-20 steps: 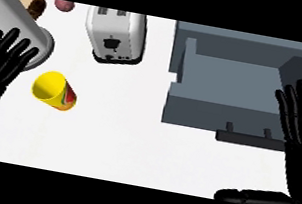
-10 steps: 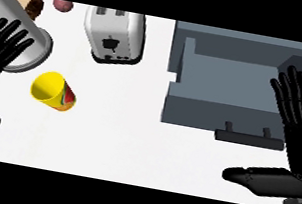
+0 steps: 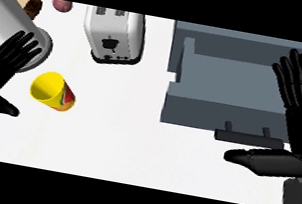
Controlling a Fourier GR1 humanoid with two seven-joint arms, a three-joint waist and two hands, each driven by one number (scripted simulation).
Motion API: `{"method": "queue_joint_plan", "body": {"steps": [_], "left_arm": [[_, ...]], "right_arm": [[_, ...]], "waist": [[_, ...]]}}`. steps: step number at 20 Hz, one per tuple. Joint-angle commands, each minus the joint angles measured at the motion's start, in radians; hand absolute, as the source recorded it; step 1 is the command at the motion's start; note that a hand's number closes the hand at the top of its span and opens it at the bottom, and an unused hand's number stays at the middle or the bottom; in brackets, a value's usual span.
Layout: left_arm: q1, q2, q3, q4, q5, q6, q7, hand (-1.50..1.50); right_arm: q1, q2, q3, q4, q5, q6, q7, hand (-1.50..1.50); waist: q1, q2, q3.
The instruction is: Pick up the cup, place it into the drawer and close the drawer
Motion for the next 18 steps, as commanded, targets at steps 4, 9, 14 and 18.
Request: {"method": "queue_joint_plan", "body": {"steps": [4,9,14,18], "left_arm": [[-0.067,0.007,-0.023,0.324,-0.198,0.028,-0.264,-1.50],[-0.091,-0.017,-0.056,0.484,-0.288,0.097,-0.430,-1.50],[-0.201,0.024,-0.048,0.628,-0.313,0.107,-0.459,-1.50],[-0.100,0.001,-0.083,0.640,-0.353,0.115,-0.595,-1.50]], "right_arm": [[-0.037,-0.056,-0.087,0.011,-0.068,0.048,0.016,-1.50],[-0.055,-0.053,-0.070,-0.017,-0.063,0.045,0.062,-1.50],[-0.034,-0.028,-0.045,-0.027,-0.045,0.035,0.047,-1.50],[-0.065,-0.051,-0.068,-0.035,-0.068,0.041,0.089,-1.50]], "waist": [[-0.010,0.003,-0.001],[-0.017,0.004,-0.002],[-0.032,0.010,-0.004],[-0.027,0.009,-0.005]]}}
